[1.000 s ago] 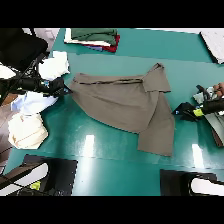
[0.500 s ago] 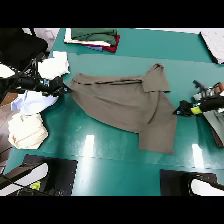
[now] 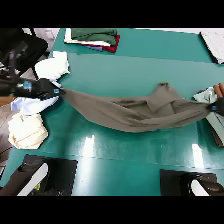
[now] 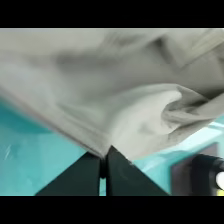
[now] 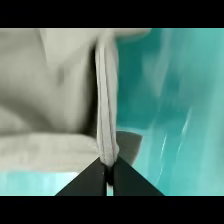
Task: Fold the shirts.
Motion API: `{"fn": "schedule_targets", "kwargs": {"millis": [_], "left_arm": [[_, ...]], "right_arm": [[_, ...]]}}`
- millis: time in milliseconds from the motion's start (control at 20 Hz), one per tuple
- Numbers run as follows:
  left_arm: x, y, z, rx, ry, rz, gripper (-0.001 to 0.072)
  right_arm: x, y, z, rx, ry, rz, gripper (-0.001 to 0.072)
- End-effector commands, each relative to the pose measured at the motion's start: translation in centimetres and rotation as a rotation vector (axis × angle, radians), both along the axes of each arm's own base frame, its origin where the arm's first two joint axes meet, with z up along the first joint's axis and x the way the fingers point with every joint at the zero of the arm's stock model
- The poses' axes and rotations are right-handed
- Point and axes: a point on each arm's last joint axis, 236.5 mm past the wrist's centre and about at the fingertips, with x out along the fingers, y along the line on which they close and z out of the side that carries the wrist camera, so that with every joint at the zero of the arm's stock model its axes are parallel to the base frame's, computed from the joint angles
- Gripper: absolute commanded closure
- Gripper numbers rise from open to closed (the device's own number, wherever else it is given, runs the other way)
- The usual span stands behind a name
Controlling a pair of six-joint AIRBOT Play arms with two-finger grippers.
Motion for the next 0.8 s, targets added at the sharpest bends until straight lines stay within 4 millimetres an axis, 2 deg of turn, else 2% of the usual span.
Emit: {"fn": "schedule_targets", "kwargs": {"millis": [0, 150, 250, 350, 400, 450, 500, 550, 600, 650, 750], "left_arm": [[-4.7, -1.9, 6.5, -0.028, -0.12, -0.017, 0.0681], [-5.9, -1.9, 14.5, 0.007, -0.332, 0.021, 0.0682], [-6.6, -1.2, 19.3, 0.046, -0.462, 0.071, 0.0682], [-7.6, -1.2, 22.8, 0.06, -0.547, 0.087, 0.0682], [-8.0, -1.3, 24.3, 0.062, -0.589, 0.09, 0.0682], [-7.9, -1.1, 25.5, 0.056, -0.618, 0.105, 0.0682], [-7.4, -0.6, 26.2, 0.07, -0.642, 0.13, 0.0682], [-6.4, 0.6, 26.0, 0.101, -0.639, 0.173, 0.0682], [-4.7, 2.1, 24.8, 0.153, -0.606, 0.207, 0.0682], [-3.0, 3.0, 23.2, 0.187, -0.558, 0.206, 0.0682], [1.1, 3.1, 18.7, 0.17, -0.428, 0.151, 0.0681]], "right_arm": [[-3.2, -2.0, 10.2, -0.076, -0.287, -0.101, 0.0687], [-5.0, -4.0, 17.9, -0.183, -0.495, -0.166, 0.0687], [-5.5, -4.1, 22.3, -0.209, -0.602, -0.181, 0.0687], [-5.3, -4.3, 27.2, -0.242, -0.735, -0.191, 0.0687], [-5.2, -4.4, 30.3, -0.258, -0.831, -0.198, 0.0687], [-4.8, -4.5, 33.3, -0.27, -0.931, -0.206, 0.0687], [-4.3, -4.7, 35.5, -0.276, -1.005, -0.213, 0.0687], [-3.2, -5.0, 36.3, -0.271, -1.033, -0.214, 0.0687], [-1.4, -5.2, 35.7, -0.249, -1.005, -0.201, 0.0687], [0.9, -5.0, 33.8, -0.206, -0.942, -0.173, 0.0687], [6.4, -4.8, 27.3, -0.077, -0.766, -0.125, 0.0686]]}}
